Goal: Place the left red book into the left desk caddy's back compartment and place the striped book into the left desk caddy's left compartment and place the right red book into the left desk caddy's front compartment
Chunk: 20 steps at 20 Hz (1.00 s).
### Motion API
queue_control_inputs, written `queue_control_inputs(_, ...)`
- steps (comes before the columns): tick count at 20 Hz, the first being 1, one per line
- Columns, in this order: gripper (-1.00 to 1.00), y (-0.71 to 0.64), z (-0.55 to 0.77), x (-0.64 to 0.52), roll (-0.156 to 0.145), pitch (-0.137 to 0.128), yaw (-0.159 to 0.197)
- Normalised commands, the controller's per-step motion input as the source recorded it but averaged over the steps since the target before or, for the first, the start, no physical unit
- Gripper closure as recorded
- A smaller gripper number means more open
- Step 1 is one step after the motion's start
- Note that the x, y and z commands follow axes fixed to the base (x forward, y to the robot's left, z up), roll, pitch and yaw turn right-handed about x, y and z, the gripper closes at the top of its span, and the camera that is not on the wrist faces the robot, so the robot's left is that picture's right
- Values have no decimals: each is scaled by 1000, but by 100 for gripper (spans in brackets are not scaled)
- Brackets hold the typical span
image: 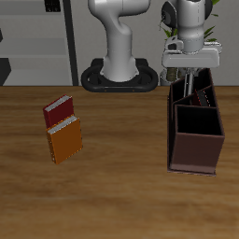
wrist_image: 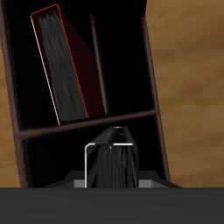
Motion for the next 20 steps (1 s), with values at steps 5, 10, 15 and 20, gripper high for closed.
queue_control_inputs(5, -100, -30, -231, 114, 34, 103, -37)
queue_control_inputs(10, -100, 16, -32, 15, 33, 20, -15)
queue_control_inputs(15, -100, -35, 90, -74, -10, -25, 15)
queue_control_inputs(20, -100, -113, 202, 0, -30, -33, 4)
